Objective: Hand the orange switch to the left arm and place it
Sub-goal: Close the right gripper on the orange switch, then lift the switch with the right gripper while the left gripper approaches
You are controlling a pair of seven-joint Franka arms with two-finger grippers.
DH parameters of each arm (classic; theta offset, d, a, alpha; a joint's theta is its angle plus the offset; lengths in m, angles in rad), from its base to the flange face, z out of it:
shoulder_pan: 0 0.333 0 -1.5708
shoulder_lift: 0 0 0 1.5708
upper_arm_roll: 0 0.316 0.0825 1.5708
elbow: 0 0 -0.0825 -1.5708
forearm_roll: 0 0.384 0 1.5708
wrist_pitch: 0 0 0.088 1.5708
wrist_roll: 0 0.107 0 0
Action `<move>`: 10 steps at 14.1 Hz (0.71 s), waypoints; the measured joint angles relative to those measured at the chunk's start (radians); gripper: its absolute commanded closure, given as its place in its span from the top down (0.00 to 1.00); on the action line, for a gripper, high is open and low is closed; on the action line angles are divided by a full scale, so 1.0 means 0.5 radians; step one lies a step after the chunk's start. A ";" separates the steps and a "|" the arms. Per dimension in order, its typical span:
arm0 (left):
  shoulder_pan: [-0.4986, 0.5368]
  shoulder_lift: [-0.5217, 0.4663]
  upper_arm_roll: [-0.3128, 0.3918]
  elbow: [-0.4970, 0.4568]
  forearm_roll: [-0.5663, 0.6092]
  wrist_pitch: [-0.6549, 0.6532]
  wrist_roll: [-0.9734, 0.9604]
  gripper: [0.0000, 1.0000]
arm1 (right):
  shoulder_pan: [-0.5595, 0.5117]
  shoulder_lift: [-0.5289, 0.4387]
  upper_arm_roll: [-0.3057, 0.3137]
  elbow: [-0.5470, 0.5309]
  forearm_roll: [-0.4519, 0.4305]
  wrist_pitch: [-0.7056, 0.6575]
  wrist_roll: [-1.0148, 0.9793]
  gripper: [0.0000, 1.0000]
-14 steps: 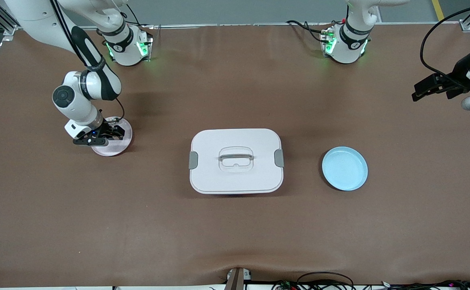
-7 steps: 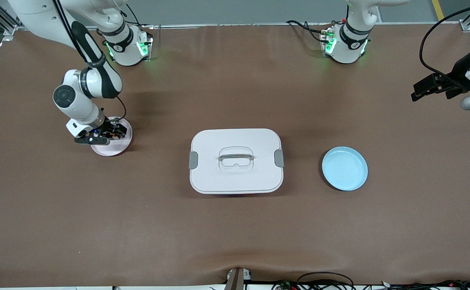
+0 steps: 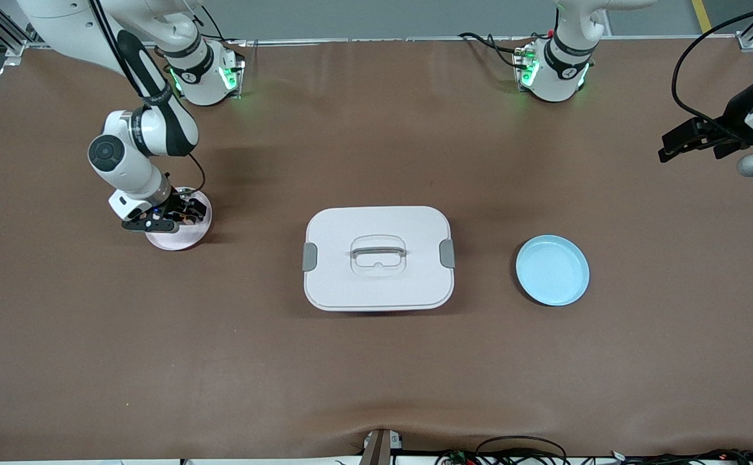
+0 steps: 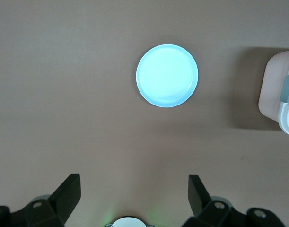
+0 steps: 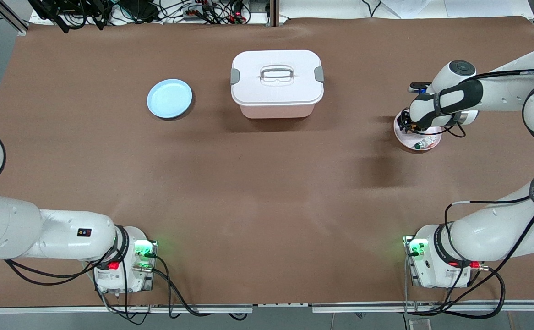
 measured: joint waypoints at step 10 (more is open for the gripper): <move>-0.001 0.004 -0.001 0.000 0.000 0.000 0.000 1.00 | 0.019 -0.043 -0.001 0.013 -0.001 -0.010 0.002 0.00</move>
